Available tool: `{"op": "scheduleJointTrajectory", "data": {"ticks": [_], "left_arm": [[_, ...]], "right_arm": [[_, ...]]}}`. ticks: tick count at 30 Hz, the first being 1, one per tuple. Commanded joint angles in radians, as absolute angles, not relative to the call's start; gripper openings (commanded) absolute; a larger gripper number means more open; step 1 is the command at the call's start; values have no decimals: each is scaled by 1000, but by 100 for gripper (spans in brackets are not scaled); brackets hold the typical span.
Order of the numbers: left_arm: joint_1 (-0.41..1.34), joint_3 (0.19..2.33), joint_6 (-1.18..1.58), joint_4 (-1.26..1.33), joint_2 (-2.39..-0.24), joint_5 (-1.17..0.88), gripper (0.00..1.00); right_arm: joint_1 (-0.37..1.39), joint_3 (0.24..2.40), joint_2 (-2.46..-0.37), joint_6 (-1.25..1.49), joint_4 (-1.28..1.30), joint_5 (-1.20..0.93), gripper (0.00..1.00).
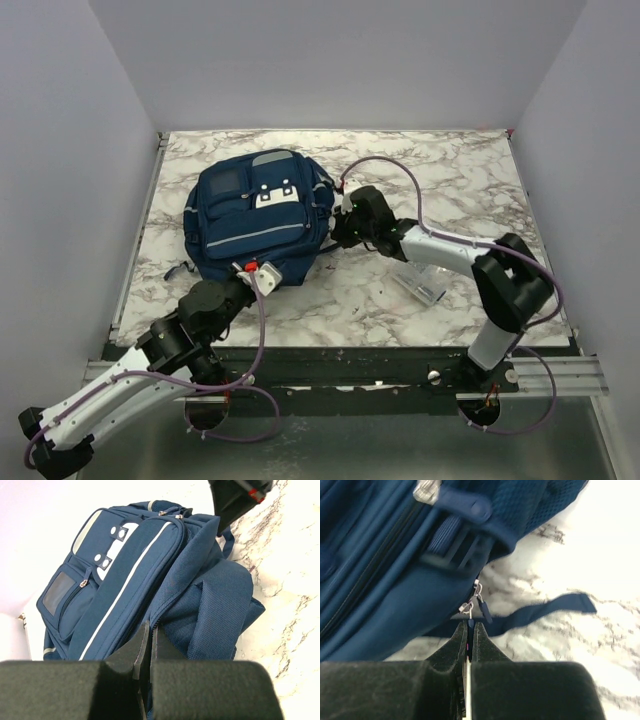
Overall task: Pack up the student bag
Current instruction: Zip the student bag at the center of the board, then adjust the student bag at the center of the board.
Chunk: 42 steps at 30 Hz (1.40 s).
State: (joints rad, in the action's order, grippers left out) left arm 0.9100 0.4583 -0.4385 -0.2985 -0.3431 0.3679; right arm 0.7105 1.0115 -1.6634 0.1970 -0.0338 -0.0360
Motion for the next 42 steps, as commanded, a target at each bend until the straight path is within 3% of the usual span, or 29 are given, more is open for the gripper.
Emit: {"op": "scheduleJointTrajectory", "data": {"ticks": [1,4,6,12,16,19,28,34,38,41,42], "left_arm": [[891,537,-411,-179,-325,428,0],[891,657,-254,-215,-386,469,0],[891,778,-142,-288,-455,529,0],[891,1146,-25,-480,-669,550,0],[891,1313,34,-529,-795,492,0],[892,1445,70,-552,-889,467,0],[891,1800,96,-603,-1097,445,0],[892,2007,82,-594,-1184,395,0],[892,2124,75,-591,-1229,397,0],[891,2204,69,-579,-1253,392,0],[892,2224,64,-576,-1260,385,0]], "right_arm": [[659,1144,-1815,201,66,6,4],[660,1151,-1793,227,128,11,36],[659,1102,-1712,246,137,27,49],[660,931,-1397,396,133,-113,75],[699,679,-1225,743,-312,-423,79],[796,588,-1168,859,-562,-397,80],[957,702,-1227,823,-767,-252,87],[956,1104,-1419,738,-589,-177,82],[954,1350,-1502,713,-491,-151,59],[936,1479,-1538,701,-425,-124,24],[921,1516,-1552,706,-403,-149,18]]}}
